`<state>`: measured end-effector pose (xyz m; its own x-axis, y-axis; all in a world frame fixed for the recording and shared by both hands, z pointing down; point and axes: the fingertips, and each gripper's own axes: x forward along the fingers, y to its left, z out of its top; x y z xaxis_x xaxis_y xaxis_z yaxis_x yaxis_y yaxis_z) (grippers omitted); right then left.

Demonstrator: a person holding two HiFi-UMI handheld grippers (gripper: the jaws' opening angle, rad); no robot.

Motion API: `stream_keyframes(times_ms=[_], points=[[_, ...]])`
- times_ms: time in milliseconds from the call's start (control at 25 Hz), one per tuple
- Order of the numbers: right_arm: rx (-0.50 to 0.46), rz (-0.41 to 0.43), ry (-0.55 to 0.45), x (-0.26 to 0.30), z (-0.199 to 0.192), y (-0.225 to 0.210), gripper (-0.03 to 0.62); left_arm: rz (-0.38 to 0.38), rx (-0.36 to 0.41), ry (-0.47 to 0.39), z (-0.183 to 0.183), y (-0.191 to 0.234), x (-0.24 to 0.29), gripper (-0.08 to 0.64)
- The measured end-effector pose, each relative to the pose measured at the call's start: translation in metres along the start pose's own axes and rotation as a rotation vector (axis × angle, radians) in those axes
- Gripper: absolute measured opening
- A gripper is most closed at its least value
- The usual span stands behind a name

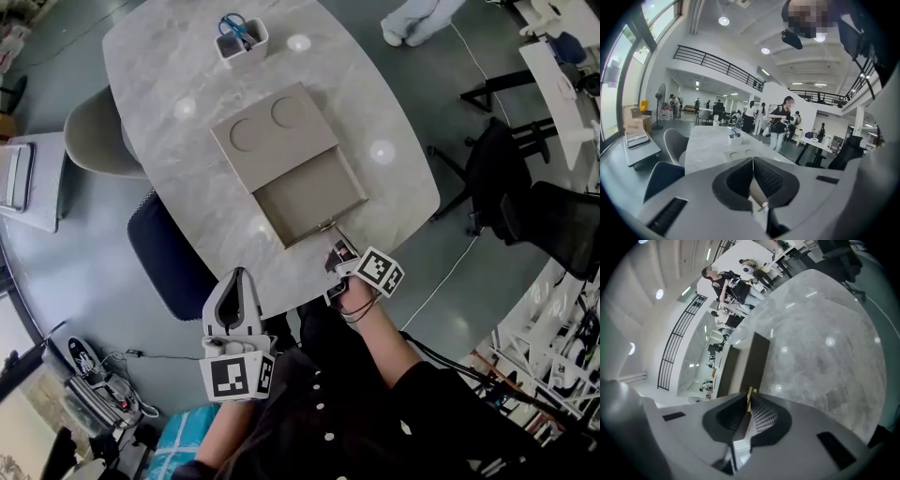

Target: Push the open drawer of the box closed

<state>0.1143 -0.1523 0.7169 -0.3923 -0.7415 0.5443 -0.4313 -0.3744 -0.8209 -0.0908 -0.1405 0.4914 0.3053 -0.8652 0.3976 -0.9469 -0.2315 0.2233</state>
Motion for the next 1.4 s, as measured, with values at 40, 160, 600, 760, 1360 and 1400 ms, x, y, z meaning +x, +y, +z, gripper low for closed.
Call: stream_keyframes(times_ms=[40,160,600,760,1360,1400], points=[[0.007,0.002,-0.001,0.000,0.000,0.000,0.018,0.003,0.000,0.001,0.000,0.001,0.000,0.017],[0.012,-0.011,0.002,-0.001,-0.001,-0.002,0.030,0.011,-0.004,0.005,-0.001,0.002,0.000,0.017],[0.107,0.043,0.003,0.010,-0.001,-0.006,0.031,0.017,-0.007,0.014,-0.005,0.001,0.002,0.017],[0.099,0.048,-0.003,0.009,0.003,-0.002,0.027,0.021,-0.010,0.010,-0.006,0.001,0.002,0.017],[0.093,0.069,0.035,0.045,0.009,0.017,0.026,0.043,-0.023,0.006,-0.004,0.003,0.004,0.017],[0.094,0.072,0.035,0.049,0.010,0.019,0.026,0.046,-0.025,0.006,-0.004,0.004,0.003,0.017]])
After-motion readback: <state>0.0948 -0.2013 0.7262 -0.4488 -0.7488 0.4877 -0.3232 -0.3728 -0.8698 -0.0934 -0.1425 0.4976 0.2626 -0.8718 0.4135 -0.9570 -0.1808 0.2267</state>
